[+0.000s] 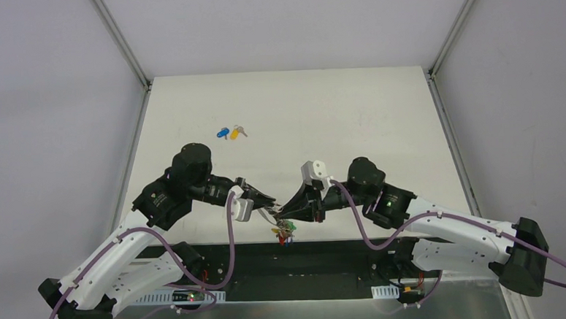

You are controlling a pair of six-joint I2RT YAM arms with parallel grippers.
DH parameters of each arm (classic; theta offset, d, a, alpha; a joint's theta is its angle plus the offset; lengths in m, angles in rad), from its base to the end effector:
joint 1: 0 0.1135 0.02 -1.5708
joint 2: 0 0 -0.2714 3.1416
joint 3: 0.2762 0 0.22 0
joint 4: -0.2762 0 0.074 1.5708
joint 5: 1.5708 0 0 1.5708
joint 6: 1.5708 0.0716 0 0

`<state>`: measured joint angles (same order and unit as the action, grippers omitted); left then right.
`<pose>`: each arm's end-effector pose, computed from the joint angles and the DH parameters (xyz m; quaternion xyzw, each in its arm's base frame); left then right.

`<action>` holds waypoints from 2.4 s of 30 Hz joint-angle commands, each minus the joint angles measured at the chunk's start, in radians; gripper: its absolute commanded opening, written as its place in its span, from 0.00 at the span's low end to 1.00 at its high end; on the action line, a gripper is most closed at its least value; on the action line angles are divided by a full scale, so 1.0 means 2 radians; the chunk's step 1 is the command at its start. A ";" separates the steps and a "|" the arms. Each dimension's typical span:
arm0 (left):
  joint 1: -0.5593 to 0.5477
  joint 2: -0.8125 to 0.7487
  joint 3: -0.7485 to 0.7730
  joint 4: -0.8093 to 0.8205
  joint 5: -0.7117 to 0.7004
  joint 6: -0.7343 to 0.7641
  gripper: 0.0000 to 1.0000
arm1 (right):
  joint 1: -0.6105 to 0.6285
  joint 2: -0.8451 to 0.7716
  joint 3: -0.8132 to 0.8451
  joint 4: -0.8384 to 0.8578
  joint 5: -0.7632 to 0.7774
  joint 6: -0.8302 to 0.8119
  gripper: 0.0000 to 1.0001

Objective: Remove the keys from the keyring

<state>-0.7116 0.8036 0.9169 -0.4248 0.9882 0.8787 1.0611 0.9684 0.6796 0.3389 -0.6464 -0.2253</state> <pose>0.0693 -0.1387 0.3577 0.7036 0.2988 -0.3387 0.5486 0.0683 0.2106 0.3409 -0.5761 0.3849 0.4789 0.5391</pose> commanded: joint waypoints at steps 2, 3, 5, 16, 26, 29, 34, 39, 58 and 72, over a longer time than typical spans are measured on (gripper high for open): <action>0.006 -0.006 0.005 0.025 0.022 0.003 0.00 | 0.003 -0.010 0.008 0.038 -0.023 0.014 0.00; 0.006 -0.006 0.005 0.025 0.021 0.003 0.00 | 0.003 -0.009 0.007 0.043 -0.021 0.019 0.00; 0.006 -0.007 0.004 0.025 0.020 0.004 0.00 | 0.003 -0.010 0.006 0.049 -0.010 0.033 0.00; 0.006 -0.022 -0.010 0.037 -0.035 0.005 0.00 | -0.024 -0.034 -0.027 0.044 0.151 0.273 0.00; -0.003 0.027 -0.034 0.050 -0.093 0.015 0.00 | -0.083 -0.047 -0.150 0.228 0.319 0.483 0.00; -0.007 0.060 -0.029 0.072 -0.119 -0.030 0.00 | -0.085 -0.048 -0.147 0.203 0.349 0.471 0.00; 0.002 0.117 -0.013 0.103 -0.193 -0.116 0.00 | -0.096 -0.113 -0.137 0.076 0.428 0.406 0.00; 0.032 0.179 0.002 0.156 -0.440 -0.288 0.00 | -0.104 -0.163 -0.090 -0.057 0.519 0.291 0.00; 0.293 0.455 0.126 0.143 -0.350 -0.498 0.21 | -0.228 0.061 0.191 -0.212 0.402 0.140 0.00; 0.300 0.353 0.098 0.155 -0.356 -0.537 0.98 | -0.319 0.301 0.342 -0.166 0.268 0.223 0.00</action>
<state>-0.1104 1.6272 1.1160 -0.1455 0.2768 -0.1417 0.4438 1.4792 1.2526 -0.1249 0.0021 0.1349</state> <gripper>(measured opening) 0.921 0.029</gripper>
